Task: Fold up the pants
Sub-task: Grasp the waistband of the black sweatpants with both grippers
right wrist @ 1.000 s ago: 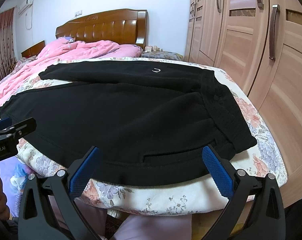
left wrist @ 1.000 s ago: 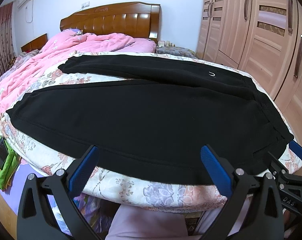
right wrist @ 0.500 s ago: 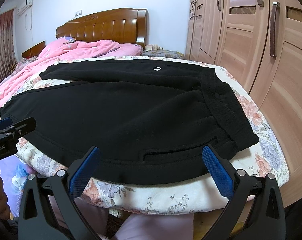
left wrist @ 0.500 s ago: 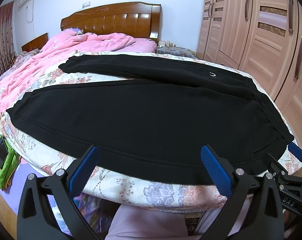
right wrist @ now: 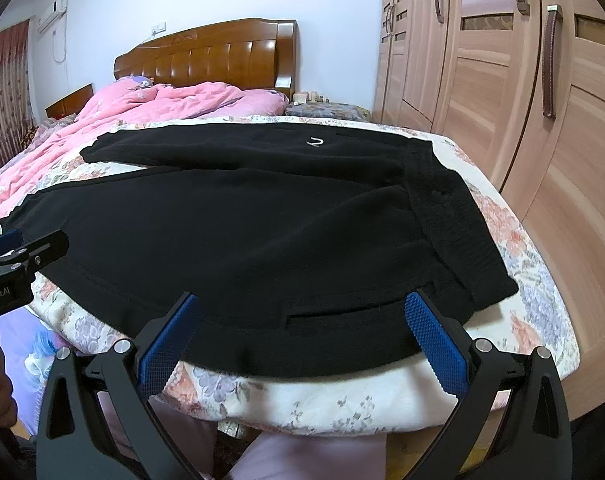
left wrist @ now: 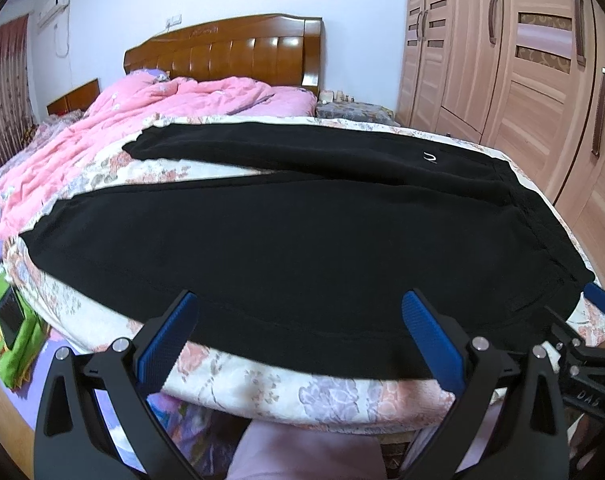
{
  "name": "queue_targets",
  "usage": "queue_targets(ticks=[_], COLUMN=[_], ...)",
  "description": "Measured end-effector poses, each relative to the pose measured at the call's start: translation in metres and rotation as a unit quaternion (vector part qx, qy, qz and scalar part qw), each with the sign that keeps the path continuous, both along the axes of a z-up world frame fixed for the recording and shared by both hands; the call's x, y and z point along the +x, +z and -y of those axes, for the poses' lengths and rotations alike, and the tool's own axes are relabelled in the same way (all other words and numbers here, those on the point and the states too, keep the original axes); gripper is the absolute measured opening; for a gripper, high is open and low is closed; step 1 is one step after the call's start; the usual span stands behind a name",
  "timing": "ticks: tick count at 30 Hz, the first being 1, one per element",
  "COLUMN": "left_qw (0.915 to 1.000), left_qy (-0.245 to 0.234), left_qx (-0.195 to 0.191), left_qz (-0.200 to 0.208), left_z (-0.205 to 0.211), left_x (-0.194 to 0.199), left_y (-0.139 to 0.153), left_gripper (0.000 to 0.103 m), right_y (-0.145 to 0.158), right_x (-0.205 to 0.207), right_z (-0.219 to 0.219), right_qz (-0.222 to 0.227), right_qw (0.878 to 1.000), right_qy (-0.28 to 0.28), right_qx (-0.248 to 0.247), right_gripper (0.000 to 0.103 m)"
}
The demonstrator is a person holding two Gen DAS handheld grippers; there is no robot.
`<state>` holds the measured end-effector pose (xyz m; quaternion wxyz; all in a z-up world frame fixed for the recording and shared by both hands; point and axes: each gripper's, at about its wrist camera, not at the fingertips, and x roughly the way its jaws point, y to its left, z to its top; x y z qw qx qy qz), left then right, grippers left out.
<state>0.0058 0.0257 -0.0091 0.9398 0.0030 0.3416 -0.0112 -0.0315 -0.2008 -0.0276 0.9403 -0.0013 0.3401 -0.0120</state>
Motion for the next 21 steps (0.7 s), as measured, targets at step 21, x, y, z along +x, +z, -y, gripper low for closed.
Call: queue_targets(ticks=[21], left_qw=[0.9769], left_qy=[-0.171], left_qx=[0.066], left_qz=[-0.109], left_z=[0.038], left_x=[0.276], left_y=[0.029], left_gripper=[0.102], right_y=[0.037], right_x=[0.275], right_z=[0.15], right_qz=[-0.089], right_qw=[0.99], right_qy=[0.094], right_qx=[0.057], right_gripper=[0.099])
